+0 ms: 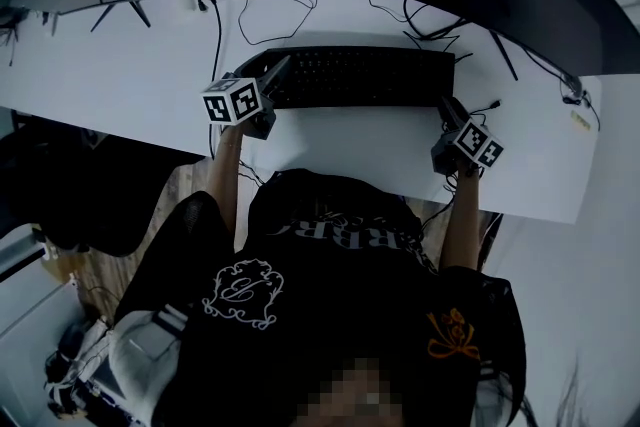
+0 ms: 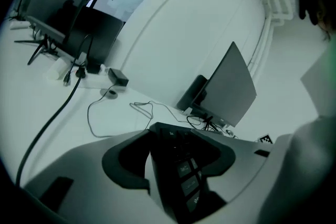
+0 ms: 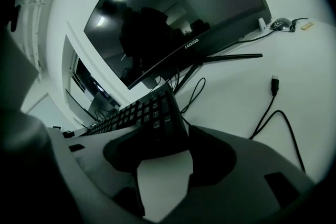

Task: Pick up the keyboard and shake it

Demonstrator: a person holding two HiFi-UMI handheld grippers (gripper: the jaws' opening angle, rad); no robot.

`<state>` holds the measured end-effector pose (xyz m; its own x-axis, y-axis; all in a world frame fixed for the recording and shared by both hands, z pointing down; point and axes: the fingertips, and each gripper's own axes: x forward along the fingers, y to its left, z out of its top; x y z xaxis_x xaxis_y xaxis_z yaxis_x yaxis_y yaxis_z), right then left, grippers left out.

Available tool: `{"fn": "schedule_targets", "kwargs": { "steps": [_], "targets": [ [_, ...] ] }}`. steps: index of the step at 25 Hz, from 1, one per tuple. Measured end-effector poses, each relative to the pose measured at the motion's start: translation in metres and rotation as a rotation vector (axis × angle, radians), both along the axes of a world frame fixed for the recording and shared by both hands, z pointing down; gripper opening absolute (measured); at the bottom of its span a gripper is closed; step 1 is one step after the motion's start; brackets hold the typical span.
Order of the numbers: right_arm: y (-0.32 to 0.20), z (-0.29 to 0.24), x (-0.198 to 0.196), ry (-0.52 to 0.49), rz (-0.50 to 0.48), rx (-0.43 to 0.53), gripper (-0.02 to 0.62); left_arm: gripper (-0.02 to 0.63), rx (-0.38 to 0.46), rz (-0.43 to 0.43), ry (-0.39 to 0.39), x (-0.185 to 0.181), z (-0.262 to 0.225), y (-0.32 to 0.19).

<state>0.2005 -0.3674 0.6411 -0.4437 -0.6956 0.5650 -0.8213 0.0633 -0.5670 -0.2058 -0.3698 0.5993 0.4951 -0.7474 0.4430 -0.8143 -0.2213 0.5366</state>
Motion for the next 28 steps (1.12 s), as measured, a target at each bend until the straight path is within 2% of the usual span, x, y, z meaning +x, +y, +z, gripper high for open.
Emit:
{"fn": "schedule_targets", "kwargs": {
  "steps": [10,15,19,22,28],
  "targets": [
    [-0.003,-0.048,0.007,-0.099,0.025,0.175,0.242,0.245,0.279,0.158,-0.149,0.02,-0.098,-0.032],
    [0.0,-0.066,0.009,-0.073,-0.026,0.24,0.241,0.245,0.387,0.214,-0.226,0.029,-0.131,-0.033],
    [0.007,-0.063,0.01,-0.063,-0.073,0.256,0.238,0.243,0.473,0.229,-0.307,0.038,-0.153,-0.028],
    [0.012,-0.065,0.009,-0.068,-0.08,0.27,0.236,0.243,0.536,0.234,-0.34,0.044,-0.171,-0.021],
    [0.014,-0.073,0.0,-0.04,-0.121,0.311,0.229,0.244,0.695,0.274,-0.444,0.056,-0.217,-0.011]
  ]
}}
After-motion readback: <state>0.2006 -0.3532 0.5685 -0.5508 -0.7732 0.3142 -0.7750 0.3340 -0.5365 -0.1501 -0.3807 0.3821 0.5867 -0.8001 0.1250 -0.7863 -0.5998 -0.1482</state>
